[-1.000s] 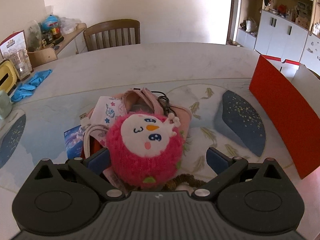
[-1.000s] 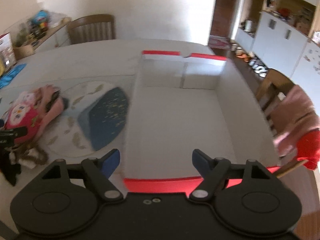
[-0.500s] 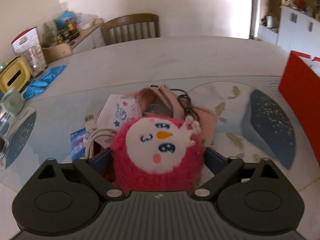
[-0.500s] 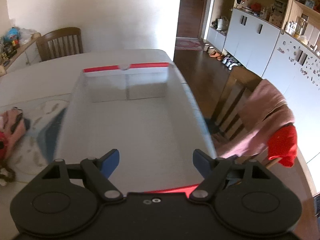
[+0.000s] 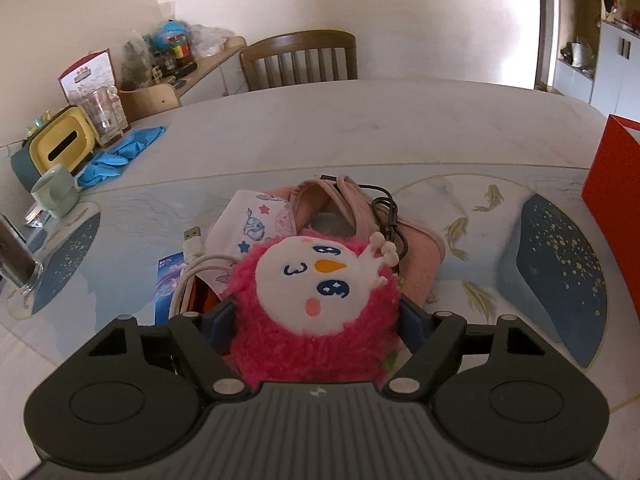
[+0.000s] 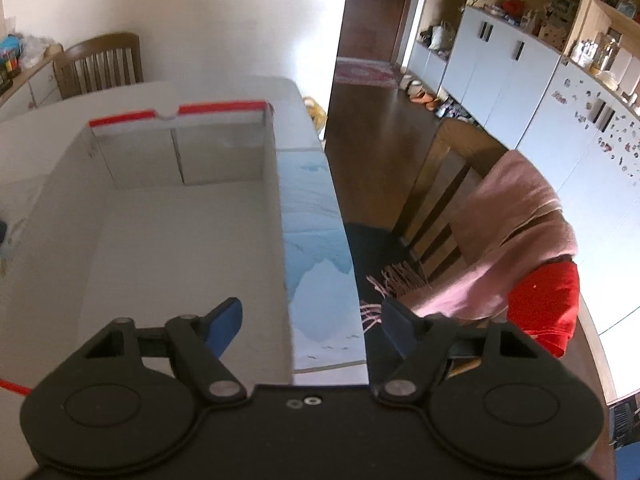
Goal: Organize objects
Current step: 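Carry the plush toy into the cardboard box and open the left tool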
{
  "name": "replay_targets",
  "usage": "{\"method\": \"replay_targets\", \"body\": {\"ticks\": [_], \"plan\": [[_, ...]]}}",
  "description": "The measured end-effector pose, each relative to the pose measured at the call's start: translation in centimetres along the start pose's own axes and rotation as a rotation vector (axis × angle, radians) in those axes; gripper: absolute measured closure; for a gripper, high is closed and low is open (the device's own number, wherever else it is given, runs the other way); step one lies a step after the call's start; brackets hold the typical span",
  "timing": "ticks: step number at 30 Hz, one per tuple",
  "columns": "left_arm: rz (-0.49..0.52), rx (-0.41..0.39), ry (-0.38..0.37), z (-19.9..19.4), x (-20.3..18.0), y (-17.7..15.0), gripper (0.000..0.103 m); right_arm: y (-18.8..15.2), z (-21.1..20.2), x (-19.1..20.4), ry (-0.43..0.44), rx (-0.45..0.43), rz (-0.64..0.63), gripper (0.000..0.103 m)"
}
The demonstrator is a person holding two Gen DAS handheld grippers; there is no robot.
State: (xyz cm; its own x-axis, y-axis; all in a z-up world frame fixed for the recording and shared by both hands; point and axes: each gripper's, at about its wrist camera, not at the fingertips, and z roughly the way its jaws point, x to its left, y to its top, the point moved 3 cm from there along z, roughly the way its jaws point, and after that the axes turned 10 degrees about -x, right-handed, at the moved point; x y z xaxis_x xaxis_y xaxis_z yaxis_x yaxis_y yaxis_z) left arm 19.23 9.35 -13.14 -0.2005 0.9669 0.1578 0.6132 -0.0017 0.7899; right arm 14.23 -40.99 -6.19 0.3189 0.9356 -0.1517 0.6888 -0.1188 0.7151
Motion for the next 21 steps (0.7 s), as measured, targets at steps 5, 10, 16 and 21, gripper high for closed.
{"method": "replay_targets", "body": {"ticks": [5,10,16,21], "plan": [[-0.015,-0.012,0.026,-0.4,-0.2,0.2,0.029,-0.5,0.9,0.0,0.044,0.04,-0.002,0.06],[-0.017,-0.045,0.037,-1.6,-0.7,0.6,0.03,-0.6,1.3,-0.1,0.095,0.061,0.009,0.082],[-0.015,-0.074,0.005,-4.3,-2.3,1.6,0.03,-0.5,1.4,0.2,0.144,0.065,0.015,0.101],[0.007,-0.12,-0.099,-7.3,-5.4,3.8,0.03,-0.5,1.5,-0.3,0.15,0.058,0.03,0.102]]}}
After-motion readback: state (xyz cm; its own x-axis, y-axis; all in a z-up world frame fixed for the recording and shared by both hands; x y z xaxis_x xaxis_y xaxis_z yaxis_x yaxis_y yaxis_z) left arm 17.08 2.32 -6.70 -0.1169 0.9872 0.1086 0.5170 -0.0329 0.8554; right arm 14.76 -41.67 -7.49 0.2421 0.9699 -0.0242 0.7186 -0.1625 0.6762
